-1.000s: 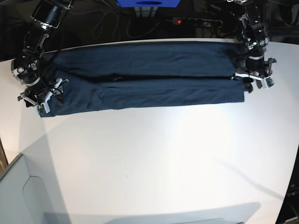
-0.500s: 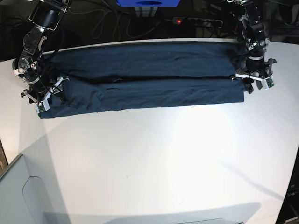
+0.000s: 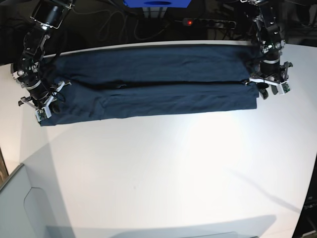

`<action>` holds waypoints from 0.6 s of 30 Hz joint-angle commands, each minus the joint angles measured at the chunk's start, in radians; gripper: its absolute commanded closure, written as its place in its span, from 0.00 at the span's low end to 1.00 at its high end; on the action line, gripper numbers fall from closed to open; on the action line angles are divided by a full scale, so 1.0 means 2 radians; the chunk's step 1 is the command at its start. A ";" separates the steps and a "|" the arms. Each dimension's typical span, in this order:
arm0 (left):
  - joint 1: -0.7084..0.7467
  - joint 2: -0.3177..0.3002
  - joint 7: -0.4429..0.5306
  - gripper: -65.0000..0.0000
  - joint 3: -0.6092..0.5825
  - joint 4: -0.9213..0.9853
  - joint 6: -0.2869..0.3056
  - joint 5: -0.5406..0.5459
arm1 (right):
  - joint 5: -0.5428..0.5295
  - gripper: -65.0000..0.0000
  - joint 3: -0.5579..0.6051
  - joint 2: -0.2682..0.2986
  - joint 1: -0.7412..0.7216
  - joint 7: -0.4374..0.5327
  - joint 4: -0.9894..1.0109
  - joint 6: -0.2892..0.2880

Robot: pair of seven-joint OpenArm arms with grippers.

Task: Fold the T-shirt properly
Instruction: 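Open both grippers and lift them off the folded shirt, then reposition both grippers over the two ends of the navy strip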

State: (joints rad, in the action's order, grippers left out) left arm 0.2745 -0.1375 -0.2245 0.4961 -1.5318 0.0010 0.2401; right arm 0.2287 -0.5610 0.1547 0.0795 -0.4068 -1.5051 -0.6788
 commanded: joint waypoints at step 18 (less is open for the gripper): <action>-0.007 -0.005 0.012 0.62 0.003 -0.010 0.000 0.001 | -0.007 0.59 -0.002 -0.009 -0.021 0.009 -0.015 -0.005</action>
State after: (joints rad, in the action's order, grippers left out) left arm 0.2611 -0.1360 -0.2245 0.4961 -1.5318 0.0013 0.2394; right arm 0.2283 -0.5617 0.1204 0.0532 -0.4095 -1.5169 -0.6796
